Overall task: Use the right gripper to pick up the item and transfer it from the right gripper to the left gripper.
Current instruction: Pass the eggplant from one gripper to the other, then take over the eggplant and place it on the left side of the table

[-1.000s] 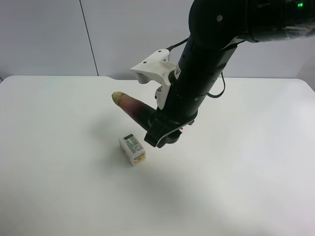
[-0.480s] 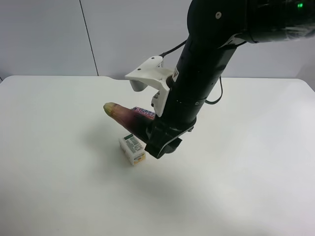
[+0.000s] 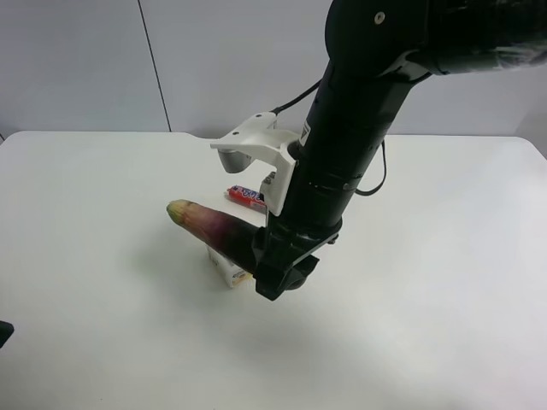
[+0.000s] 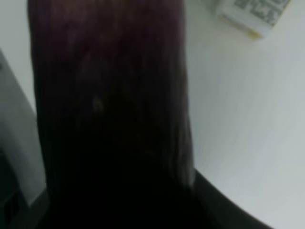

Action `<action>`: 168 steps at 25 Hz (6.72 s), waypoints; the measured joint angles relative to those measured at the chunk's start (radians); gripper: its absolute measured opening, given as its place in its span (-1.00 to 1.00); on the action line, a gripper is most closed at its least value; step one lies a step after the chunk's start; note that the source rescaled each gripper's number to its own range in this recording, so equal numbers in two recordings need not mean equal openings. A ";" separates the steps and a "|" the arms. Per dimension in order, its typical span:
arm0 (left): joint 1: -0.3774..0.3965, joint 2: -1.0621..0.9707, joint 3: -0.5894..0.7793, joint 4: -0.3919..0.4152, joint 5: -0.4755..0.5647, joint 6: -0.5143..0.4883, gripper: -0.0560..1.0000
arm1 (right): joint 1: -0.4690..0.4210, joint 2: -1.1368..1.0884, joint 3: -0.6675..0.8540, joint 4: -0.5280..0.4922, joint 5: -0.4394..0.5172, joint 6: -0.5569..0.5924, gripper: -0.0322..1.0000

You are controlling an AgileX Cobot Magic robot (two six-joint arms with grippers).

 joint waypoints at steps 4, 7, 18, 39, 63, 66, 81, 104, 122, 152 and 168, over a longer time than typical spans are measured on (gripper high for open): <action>-0.027 0.023 0.000 0.023 -0.022 0.026 1.00 | 0.000 0.000 0.000 0.058 0.023 -0.053 -0.94; -0.028 0.033 0.000 0.024 -0.037 0.061 1.00 | 0.000 0.000 0.000 0.087 0.044 -0.079 -0.94; -0.106 0.070 -0.035 0.033 -0.057 0.147 1.00 | 0.000 0.000 0.000 0.116 0.074 -0.101 -0.94; -0.374 0.423 -0.215 0.212 -0.086 0.161 1.00 | 0.000 0.000 0.000 0.154 0.099 -0.137 -0.94; -0.489 0.560 -0.256 0.239 -0.133 0.250 1.00 | 0.000 0.000 0.000 0.266 0.089 -0.202 -0.94; -0.489 0.563 -0.256 0.239 -0.144 0.265 1.00 | 0.000 0.000 0.000 0.270 0.075 -0.203 -0.94; -0.551 0.563 -0.256 0.240 -0.248 0.397 -0.35 | 0.000 0.000 0.000 0.290 0.063 -0.203 -0.94; -0.557 0.563 -0.256 0.296 -0.290 0.409 -0.87 | 0.000 0.000 0.000 0.288 0.047 -0.184 0.89; -0.557 0.563 -0.256 0.298 -0.293 0.409 -0.88 | 0.000 -0.246 0.000 -0.027 0.127 0.073 1.00; -0.557 0.563 -0.256 0.295 -0.294 0.406 -0.89 | 0.000 -1.272 0.531 -0.157 0.142 0.427 1.00; -0.557 0.563 -0.256 0.294 -0.301 0.401 -0.89 | 0.002 -1.489 0.688 -0.368 0.010 0.566 1.00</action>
